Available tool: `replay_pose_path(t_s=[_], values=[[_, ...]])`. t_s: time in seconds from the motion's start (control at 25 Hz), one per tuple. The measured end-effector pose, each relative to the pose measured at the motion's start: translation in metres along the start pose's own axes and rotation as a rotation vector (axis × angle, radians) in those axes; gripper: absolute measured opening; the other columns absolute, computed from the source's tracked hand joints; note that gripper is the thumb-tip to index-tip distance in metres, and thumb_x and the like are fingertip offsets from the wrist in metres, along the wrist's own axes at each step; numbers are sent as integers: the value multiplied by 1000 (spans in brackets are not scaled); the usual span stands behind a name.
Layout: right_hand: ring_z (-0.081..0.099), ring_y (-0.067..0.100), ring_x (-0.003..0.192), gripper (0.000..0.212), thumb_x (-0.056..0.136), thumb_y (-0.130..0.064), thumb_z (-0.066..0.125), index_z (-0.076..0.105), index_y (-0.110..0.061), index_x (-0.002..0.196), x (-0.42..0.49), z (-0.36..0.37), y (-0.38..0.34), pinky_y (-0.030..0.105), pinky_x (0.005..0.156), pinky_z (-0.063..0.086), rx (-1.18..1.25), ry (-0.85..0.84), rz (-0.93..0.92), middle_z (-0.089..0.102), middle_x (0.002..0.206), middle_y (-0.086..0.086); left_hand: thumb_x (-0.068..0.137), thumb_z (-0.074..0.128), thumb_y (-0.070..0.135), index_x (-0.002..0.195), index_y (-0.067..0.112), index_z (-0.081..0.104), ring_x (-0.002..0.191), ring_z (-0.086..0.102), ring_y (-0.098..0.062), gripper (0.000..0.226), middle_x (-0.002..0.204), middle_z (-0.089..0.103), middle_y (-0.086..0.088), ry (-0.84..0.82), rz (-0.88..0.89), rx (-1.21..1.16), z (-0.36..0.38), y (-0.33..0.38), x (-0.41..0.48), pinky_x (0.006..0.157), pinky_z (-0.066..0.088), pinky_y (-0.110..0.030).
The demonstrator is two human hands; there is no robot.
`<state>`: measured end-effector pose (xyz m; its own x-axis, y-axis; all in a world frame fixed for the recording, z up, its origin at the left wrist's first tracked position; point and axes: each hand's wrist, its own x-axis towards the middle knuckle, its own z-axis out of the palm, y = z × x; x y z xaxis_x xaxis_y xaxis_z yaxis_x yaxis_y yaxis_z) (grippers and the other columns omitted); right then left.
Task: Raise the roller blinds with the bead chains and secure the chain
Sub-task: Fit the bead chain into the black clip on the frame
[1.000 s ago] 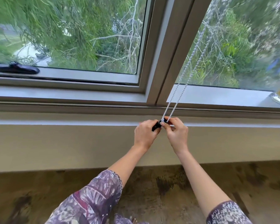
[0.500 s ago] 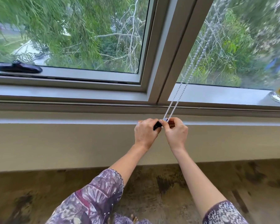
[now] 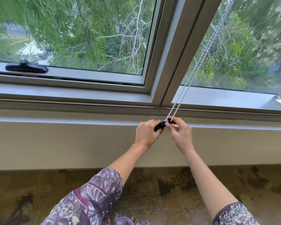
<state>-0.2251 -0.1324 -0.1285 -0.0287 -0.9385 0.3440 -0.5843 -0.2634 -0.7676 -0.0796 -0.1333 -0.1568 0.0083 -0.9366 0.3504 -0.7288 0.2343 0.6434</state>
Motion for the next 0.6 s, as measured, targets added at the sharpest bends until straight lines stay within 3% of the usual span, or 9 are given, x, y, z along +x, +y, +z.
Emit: replay_pose_path(t_s=[0.36, 0.6], values=[[61, -14, 86, 21, 81, -4, 70, 71, -16, 98, 6, -4, 1, 0, 70, 44, -20, -104, -122, 68, 90, -11, 81, 70, 35, 98, 26, 72, 82, 69, -22, 19, 89, 75, 5, -21, -16, -117, -4, -6, 1, 65, 54, -36], [62, -11, 80, 19, 79, -12, 74, 71, -23, 95, 8, -2, 0, 2, 69, 45, -41, -103, -121, 68, 85, -13, 79, 71, 36, 92, 23, 74, 74, 68, -22, 19, 81, 75, 4, 31, 5, -100, -4, -7, -2, 62, 52, -33]])
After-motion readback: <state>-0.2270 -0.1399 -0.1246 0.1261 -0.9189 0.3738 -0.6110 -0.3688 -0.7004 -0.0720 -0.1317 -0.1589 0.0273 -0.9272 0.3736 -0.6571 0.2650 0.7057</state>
